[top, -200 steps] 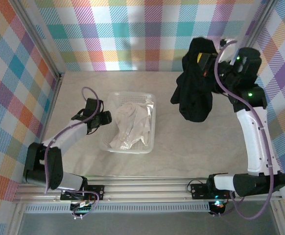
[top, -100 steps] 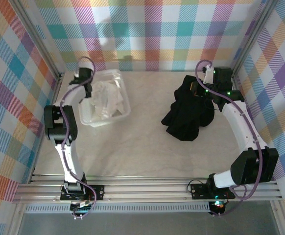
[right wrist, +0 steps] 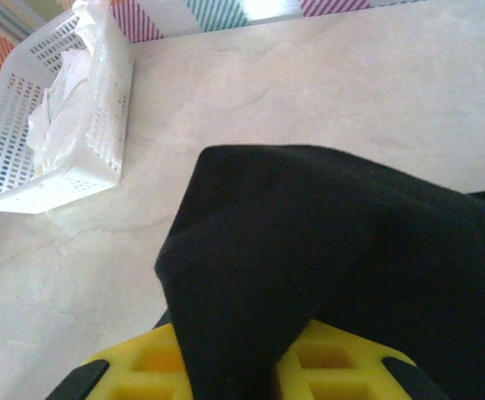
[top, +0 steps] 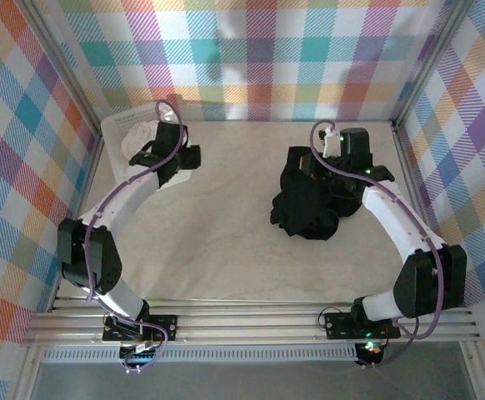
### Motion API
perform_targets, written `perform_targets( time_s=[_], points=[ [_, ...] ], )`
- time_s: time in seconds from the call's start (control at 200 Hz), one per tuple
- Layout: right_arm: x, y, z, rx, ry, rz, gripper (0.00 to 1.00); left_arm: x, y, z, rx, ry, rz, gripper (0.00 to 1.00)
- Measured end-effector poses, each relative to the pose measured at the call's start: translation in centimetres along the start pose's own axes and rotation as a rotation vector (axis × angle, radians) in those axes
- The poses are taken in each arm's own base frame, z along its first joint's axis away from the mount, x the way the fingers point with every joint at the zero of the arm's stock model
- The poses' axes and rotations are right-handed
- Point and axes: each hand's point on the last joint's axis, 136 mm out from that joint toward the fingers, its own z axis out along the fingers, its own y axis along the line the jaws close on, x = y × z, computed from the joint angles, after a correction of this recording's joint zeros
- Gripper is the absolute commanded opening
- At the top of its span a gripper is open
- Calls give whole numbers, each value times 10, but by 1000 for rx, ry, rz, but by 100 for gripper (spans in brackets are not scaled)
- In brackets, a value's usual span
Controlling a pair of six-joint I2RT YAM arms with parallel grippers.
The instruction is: Fold the inside-out t-shirt
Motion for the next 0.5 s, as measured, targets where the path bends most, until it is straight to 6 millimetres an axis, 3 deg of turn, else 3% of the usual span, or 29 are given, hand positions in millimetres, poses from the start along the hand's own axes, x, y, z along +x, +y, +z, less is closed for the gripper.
perform_targets(
  time_s=[0.105, 0.235, 0.4, 0.5],
  points=[
    [6, -1, 16, -21, 24, 8, 21, -6, -4, 33, -28, 20, -3, 79],
    [9, 3, 25, -46, 39, 8, 21, -15, -3, 91, -111, 51, 24, 76],
    [6, 9, 25, -73, 23, -6, 21, -16, 7, 151, -186, 100, 71, 47],
    [9, 9, 25, -76, 25, -6, 21, -2, 28, 163, -236, 164, 117, 38]
  ],
)
